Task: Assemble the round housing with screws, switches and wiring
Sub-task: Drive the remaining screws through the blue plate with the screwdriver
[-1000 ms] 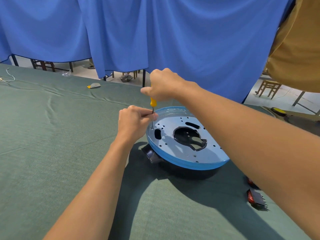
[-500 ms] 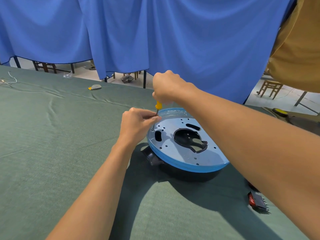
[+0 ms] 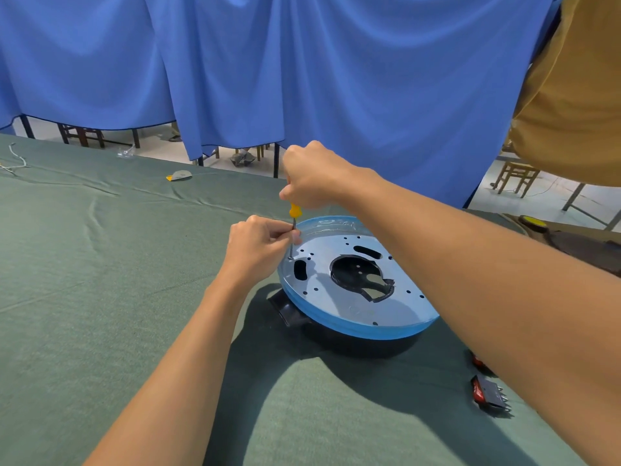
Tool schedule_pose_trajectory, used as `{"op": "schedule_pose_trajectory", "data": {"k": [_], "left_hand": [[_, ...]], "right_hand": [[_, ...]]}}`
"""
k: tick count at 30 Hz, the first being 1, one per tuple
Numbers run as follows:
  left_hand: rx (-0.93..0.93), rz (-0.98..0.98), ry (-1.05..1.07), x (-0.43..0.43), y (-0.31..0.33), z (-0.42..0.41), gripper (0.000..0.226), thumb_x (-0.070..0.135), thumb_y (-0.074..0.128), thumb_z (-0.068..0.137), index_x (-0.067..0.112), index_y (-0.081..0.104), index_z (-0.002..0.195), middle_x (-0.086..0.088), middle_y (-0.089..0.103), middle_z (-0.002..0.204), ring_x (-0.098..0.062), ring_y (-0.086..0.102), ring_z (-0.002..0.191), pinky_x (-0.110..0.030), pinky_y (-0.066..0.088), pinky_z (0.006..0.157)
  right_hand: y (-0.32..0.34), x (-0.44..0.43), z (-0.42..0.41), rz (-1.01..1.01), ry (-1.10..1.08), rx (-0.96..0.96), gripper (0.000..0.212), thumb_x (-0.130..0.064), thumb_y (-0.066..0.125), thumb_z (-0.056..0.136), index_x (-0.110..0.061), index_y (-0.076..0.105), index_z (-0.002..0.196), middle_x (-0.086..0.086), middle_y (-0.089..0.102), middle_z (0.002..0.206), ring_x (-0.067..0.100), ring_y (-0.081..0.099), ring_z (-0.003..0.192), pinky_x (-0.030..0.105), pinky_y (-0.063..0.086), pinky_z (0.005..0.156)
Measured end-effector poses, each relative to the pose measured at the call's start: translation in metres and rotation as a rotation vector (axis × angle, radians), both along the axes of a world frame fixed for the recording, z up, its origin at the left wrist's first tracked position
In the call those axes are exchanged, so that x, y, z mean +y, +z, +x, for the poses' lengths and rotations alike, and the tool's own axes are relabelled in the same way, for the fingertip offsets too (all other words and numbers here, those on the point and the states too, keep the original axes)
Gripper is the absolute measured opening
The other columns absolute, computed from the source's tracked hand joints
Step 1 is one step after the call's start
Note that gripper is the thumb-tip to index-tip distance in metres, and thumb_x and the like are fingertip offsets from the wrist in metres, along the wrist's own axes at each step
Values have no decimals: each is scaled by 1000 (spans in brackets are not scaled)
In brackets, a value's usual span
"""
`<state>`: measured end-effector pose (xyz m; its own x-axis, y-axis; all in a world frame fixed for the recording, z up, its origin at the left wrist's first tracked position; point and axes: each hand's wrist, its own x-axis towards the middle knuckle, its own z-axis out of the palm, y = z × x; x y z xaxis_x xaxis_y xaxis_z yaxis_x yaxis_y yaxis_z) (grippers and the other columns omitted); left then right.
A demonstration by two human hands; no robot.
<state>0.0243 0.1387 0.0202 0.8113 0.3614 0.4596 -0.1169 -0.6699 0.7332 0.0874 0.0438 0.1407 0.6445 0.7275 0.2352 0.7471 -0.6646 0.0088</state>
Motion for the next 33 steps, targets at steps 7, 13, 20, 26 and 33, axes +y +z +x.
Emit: {"op": "schedule_pose_trajectory", "data": {"k": [7, 13, 20, 26, 33], "left_hand": [[-70, -8, 51, -2, 1, 1, 7, 23, 80, 79, 17, 81, 82, -1, 71, 63, -21, 57, 58, -35, 46, 61], [-4, 15, -4, 6, 3, -1, 8, 20, 74, 83, 17, 80, 78, 2, 61, 54, -21, 47, 59, -34, 37, 62], [-29, 2, -17, -1, 0, -1, 8, 20, 75, 84, 17, 80, 89, -5, 75, 77, -27, 69, 79, -42, 54, 74], [-60, -10, 16, 0, 1, -1, 5, 19, 76, 82, 16, 81, 81, -5, 66, 58, -17, 43, 55, -31, 34, 58], [26, -84, -70, -1, 0, -4, 13, 17, 66, 91, 18, 79, 93, -14, 75, 84, -22, 64, 78, -40, 54, 83]], "right_hand": [[3, -7, 2, -48, -42, 12, 35, -38, 54, 95, -17, 39, 71, 2, 42, 73, 15, 50, 53, 28, 36, 48], [13, 1, -4, -137, 106, 62, 19, -27, 67, 84, -22, 50, 78, 4, 59, 76, 21, 69, 72, 37, 56, 63], [3, -3, 3, -41, -52, 20, 25, -20, 51, 91, -15, 40, 69, 2, 51, 58, 16, 55, 49, 25, 35, 46], [12, -6, 0, -106, 40, 85, 24, -39, 64, 86, -17, 54, 87, 1, 61, 77, 12, 62, 42, 30, 52, 55], [3, -1, 1, -6, 27, -25, 40, -26, 60, 89, -19, 32, 61, 3, 35, 69, 27, 42, 65, 31, 36, 52]]}}
